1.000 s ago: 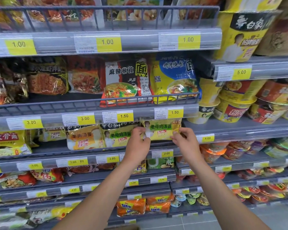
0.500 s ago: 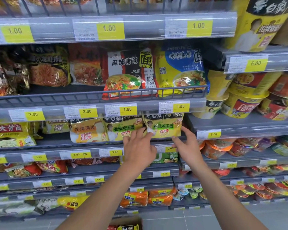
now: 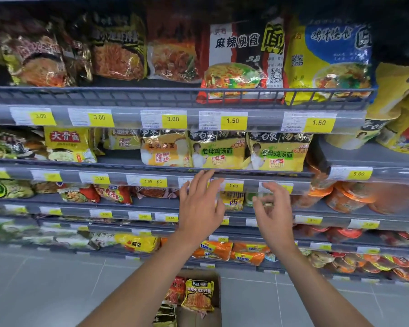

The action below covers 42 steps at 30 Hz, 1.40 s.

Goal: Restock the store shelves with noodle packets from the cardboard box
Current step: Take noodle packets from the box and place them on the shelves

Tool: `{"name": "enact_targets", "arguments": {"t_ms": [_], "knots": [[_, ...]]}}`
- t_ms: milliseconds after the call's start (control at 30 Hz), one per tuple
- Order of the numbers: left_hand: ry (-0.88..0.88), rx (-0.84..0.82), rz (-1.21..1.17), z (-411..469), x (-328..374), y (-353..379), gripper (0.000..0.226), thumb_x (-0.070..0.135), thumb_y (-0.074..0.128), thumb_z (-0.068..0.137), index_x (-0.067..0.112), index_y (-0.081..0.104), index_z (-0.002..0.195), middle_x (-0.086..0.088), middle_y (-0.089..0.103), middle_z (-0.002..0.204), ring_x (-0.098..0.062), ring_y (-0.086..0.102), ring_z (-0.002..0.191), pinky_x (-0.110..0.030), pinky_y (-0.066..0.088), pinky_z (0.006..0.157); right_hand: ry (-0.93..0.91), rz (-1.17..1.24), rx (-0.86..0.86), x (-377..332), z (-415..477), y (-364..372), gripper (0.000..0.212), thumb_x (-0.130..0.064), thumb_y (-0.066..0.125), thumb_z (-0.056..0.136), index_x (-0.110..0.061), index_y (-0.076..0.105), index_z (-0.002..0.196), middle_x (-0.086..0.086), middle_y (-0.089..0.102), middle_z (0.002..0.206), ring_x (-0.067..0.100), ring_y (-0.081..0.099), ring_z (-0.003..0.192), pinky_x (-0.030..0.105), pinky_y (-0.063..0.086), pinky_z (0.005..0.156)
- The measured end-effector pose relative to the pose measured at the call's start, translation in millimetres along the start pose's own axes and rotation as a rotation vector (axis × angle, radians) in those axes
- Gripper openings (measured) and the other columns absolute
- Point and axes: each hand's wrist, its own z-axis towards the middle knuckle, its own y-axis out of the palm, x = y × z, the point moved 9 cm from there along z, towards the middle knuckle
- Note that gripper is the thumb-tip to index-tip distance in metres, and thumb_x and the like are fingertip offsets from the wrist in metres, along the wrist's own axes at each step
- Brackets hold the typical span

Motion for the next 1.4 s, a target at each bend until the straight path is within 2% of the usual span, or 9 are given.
{"name": "enact_targets", "arguments": {"t_ms": [233,467,633,733,867,967,1100,1200,1400], "knots": [[-0.049,0.022,-0.050,-62.2,-83.9,4.3,0.047,0.025,0.056,0.090,0.026,0.055,0.137,0.003,0.040,0.157,-0.019,0.026,0.151,-0.046,0.025,0.119,0.056,-0.005,-0.144,13.6,-43.3,73.0,0.033,-0.021,0.064,0.096,-0.024,0.054,0.127,-0.008,0.042,0.131,0.006,0.061,0.099,0.026,0.055,0.082],[-0.236,-0.158,-0.018,-140.9,-193.4,39.7,0.049,0.027,0.056,0.089,0.028,0.053,0.137,0.005,0.040,0.154,-0.019,0.033,0.145,-0.044,0.031,0.113,0.185,-0.066,-0.217,55.5,-103.5,150.9,0.033,-0.027,0.065,0.094,-0.024,0.055,0.125,-0.005,0.048,0.123,0.009,0.063,0.096,0.036,0.057,0.076],[-0.268,-0.305,-0.021,-197.2,-246.5,90.0,0.050,0.030,0.060,0.088,0.025,0.053,0.137,0.002,0.047,0.147,-0.019,0.042,0.136,-0.044,0.040,0.105,0.362,-0.064,-0.272,112.0,-159.6,200.3,0.027,-0.016,0.065,0.094,-0.021,0.057,0.119,-0.002,0.053,0.118,0.016,0.065,0.098,0.025,0.055,0.071],[-0.288,-0.434,-0.001,-225.9,-271.0,135.5,0.048,0.037,0.048,0.090,0.025,0.051,0.137,0.001,0.053,0.142,-0.022,0.049,0.132,-0.043,0.043,0.102,0.588,-0.077,-0.301,159.5,-196.9,221.1,0.030,-0.020,0.065,0.095,-0.018,0.056,0.124,-0.007,0.057,0.118,0.016,0.062,0.100,0.013,0.046,0.071],[-0.314,-0.571,-0.012,-259.0,-300.2,208.5,0.050,0.038,0.051,0.087,0.027,0.047,0.136,0.001,0.059,0.132,-0.024,0.055,0.125,-0.051,0.047,0.103,0.857,-0.019,-0.225,236.8,-250.3,246.1,0.020,-0.011,0.068,0.093,-0.028,0.057,0.092,-0.005,0.064,0.095,0.018,0.062,0.080,0.035,0.049,0.079],[-0.325,-0.661,-0.005,-281.1,-325.2,274.4,0.057,0.045,0.050,0.085,0.025,0.047,0.139,-0.007,0.061,0.132,-0.031,0.055,0.125,-0.049,0.049,0.102,1.052,-0.003,-0.229,293.6,-288.6,266.6,0.019,-0.012,0.067,0.094,-0.026,0.056,0.086,0.010,0.065,0.094,0.016,0.056,0.071,0.034,0.044,0.077],[-0.499,-0.852,-0.085,-313.4,-356.5,370.8,0.067,0.049,0.045,0.095,0.020,0.032,0.154,-0.017,0.050,0.148,-0.036,0.046,0.138,-0.046,0.039,0.113,1.243,0.019,-0.285,378.4,-327.4,303.2,0.016,-0.016,0.061,0.098,-0.001,0.058,0.103,0.014,0.065,0.092,0.022,0.058,0.078,0.023,0.053,0.064],[-0.631,-0.958,-0.228,-335.6,-372.0,440.5,0.071,0.039,0.052,0.100,0.014,0.021,0.159,-0.017,0.042,0.156,-0.036,0.042,0.142,-0.043,0.038,0.113,1.270,-0.084,-0.379,435.4,-345.4,331.2,0.039,-0.043,0.057,0.096,-0.008,0.066,0.111,0.015,0.069,0.108,0.025,0.063,0.092,0.034,0.048,0.074],[-0.877,-1.043,-0.382,-368.2,-406.8,565.5,0.078,0.039,0.053,0.099,0.008,0.013,0.159,-0.020,0.044,0.153,-0.036,0.055,0.127,-0.032,0.048,0.089,1.349,-0.106,-0.462,543.1,-370.5,384.4,0.052,-0.050,0.057,0.094,-0.010,0.062,0.127,0.016,0.063,0.128,0.037,0.060,0.116,0.049,0.047,0.105]]}}
